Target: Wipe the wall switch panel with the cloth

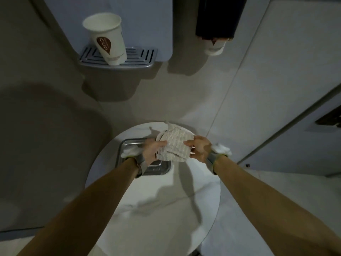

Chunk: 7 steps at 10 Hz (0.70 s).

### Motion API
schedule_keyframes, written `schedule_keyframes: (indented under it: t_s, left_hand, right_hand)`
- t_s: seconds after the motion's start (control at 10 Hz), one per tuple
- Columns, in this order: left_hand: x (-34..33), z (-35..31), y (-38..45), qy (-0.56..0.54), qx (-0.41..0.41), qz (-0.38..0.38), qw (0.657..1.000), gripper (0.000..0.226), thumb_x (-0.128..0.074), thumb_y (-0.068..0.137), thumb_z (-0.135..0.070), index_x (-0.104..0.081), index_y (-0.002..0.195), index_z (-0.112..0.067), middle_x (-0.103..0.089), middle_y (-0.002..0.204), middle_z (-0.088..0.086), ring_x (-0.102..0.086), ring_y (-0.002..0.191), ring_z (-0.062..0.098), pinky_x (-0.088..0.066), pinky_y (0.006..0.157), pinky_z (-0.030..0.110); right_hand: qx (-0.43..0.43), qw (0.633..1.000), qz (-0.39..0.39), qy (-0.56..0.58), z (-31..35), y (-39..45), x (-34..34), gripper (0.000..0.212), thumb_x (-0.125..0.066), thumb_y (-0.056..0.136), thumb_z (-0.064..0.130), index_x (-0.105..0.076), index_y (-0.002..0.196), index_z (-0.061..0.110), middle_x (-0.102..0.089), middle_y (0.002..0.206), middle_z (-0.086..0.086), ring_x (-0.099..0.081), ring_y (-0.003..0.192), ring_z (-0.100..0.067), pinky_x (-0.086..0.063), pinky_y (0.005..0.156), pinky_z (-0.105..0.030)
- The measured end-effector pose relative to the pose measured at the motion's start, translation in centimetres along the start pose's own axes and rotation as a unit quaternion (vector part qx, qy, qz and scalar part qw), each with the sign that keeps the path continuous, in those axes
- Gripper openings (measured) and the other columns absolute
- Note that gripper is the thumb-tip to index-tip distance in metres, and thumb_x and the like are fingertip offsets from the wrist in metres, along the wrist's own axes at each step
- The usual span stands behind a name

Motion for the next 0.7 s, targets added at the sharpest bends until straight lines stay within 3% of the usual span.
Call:
schedule_keyframes:
  t_s: [0.1,0.2,0.3,0.4,0.5,0.6,0.7]
  left_hand:
    - [0.9,0.9,1.1,0.003,-0.010,-0.005,1.000,0.036,-0.056,0.088,-0.001,-0.053,0.123,0.001,-0.059,0.123,0.020,-0.063,0.091,0.031,-0.055,0.075,0.043]
    - [2.6,2.6,2.7,0.016,0.006,-0.026,1.000,0.033,-0.060,0.087,-0.006,-0.056,0.119,-0.006,-0.062,0.115,0.013,-0.063,0.091,0.028,-0.054,0.074,0.040]
    - [4.7,4.4,4.8,0.027,0.025,-0.058,0.998,0.030,-0.063,0.086,-0.014,-0.056,0.115,-0.009,-0.064,0.114,0.013,-0.063,0.099,0.030,-0.053,0.083,0.044]
    - [6.3,5.3,6.3,0.042,0.024,-0.100,0.994,0.026,-0.063,0.085,-0.012,-0.054,0.109,-0.009,-0.063,0.110,0.011,-0.062,0.088,0.026,-0.055,0.073,0.038]
    - [7.4,6.3,7.4,0.081,0.034,-0.112,0.990,0.043,-0.062,0.086,-0.013,-0.047,0.125,-0.003,-0.057,0.122,0.014,-0.059,0.104,0.032,-0.054,0.080,0.041]
    - [8.0,6.1,8.5,0.198,-0.008,-0.131,0.971,0.048,-0.058,0.089,-0.021,-0.042,0.131,-0.002,-0.056,0.122,0.009,-0.053,0.114,0.027,-0.040,0.091,0.029]
    - [8.5,5.0,7.8,0.248,-0.038,-0.140,0.958,0.039,-0.051,0.094,-0.023,-0.042,0.127,-0.007,-0.054,0.103,-0.001,-0.048,0.103,0.018,-0.032,0.084,0.018]
  right_hand:
    - [0.012,0.999,-0.040,-0.007,-0.9,1.9,0.5,0.030,-0.066,0.083,-0.004,-0.052,0.103,0.014,-0.064,0.083,-0.010,-0.062,0.079,-0.027,-0.051,0.093,-0.051]
    - [0.048,0.997,-0.047,-0.027,-1.7,3.9,0.2,0.039,-0.066,0.082,-0.005,-0.049,0.109,0.017,-0.062,0.086,-0.019,-0.058,0.083,-0.031,-0.050,0.091,-0.057]
    - [0.063,0.995,-0.040,-0.059,-2.8,5.8,-0.1,0.038,-0.062,0.081,-0.009,-0.054,0.106,0.018,-0.061,0.078,-0.018,-0.056,0.080,-0.032,-0.051,0.085,-0.059]
    - [0.051,0.995,-0.030,-0.083,-3.9,7.3,-0.2,0.038,-0.049,0.080,-0.019,-0.058,0.101,0.011,-0.060,0.074,-0.015,-0.055,0.078,-0.032,-0.050,0.079,-0.047]
    - [0.056,0.995,-0.001,-0.084,-5.0,9.1,-0.4,0.035,-0.034,0.087,-0.023,-0.056,0.099,0.002,-0.064,0.069,-0.011,-0.063,0.063,-0.029,-0.055,0.064,-0.034]
    - [0.042,0.992,-0.002,-0.115,-6.0,11.0,-0.5,0.037,-0.027,0.091,-0.019,-0.056,0.101,0.003,-0.065,0.075,-0.006,-0.060,0.061,-0.019,-0.053,0.047,-0.017]
    - [0.055,0.976,-0.041,-0.205,-5.6,11.5,-0.1,0.030,-0.042,0.092,-0.008,-0.063,0.101,0.011,-0.058,0.095,-0.005,-0.056,0.075,-0.018,-0.054,0.065,-0.024]
Point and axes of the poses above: each hand's wrist, its own y-axis towards the middle knuckle, its own x-axis out of the back of the hand, z = x × y, the point moved 10 cm from there along y, towards the middle knuckle
